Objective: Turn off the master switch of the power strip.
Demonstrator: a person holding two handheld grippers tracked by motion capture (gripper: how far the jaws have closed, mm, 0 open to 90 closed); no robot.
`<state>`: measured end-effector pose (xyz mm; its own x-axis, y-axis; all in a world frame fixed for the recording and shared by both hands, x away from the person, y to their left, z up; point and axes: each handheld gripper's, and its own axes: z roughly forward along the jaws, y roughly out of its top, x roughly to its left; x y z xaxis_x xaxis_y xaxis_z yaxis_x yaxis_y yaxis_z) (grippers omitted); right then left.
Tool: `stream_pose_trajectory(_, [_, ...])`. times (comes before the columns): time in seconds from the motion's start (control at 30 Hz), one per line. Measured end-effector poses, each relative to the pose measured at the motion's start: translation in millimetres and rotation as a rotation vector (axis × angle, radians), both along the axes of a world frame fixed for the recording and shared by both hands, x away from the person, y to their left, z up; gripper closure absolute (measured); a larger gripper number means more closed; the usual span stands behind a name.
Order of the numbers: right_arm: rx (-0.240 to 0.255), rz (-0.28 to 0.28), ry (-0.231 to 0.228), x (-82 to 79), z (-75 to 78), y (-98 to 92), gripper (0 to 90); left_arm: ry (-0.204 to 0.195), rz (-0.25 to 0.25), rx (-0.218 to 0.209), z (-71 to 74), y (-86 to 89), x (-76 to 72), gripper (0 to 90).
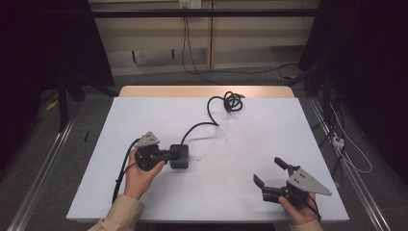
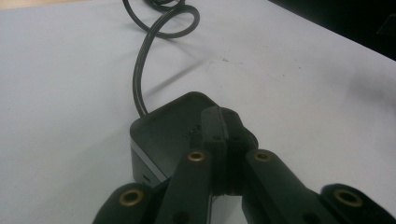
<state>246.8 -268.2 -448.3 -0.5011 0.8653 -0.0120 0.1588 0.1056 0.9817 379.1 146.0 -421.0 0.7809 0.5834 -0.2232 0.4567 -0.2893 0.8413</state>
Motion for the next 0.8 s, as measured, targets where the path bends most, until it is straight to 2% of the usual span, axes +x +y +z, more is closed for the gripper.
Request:
stream_pose_trajectory(0.1, [0.002, 0.002, -0.001, -0.3, 0.3, 0.3, 6.3, -0.001, -0.002, 0.002, 0.2, 0.1, -0.6, 90.0])
stream_pose_trajectory(0.23, [-0.001, 0.005, -0.002, 0.0, 0.7, 0.8, 6.3, 0.002, -0.009, -0.02, 0.2, -0.3, -2.1, 89.6])
stream_pose_trajectory(0.37, [-0.002, 0.008, -0.002, 0.4, 0.6, 2.1, 6.3, -0.006, 0.005, -0.021, 3.0, 2.3, -3.1, 84.6])
stream_pose_trajectory(0.5, [-0.002, 0.009, -0.002, 0.9, 0.5, 2.6, 6.3, -0.014, 0.024, -0.019, 4.5, 3.5, -3.8, 74.6])
stream_pose_trajectory(0.67, [-0.001, 0.012, -0.004, 1.8, 0.4, 3.6, 6.3, -0.032, 0.024, -0.012, 5.9, 4.9, -4.3, 63.6])
stream_pose_trajectory(0.8, [-0.001, 0.014, -0.002, 1.9, 0.4, 4.4, 6.3, -0.028, 0.023, -0.027, 6.5, 5.7, -4.4, 56.9])
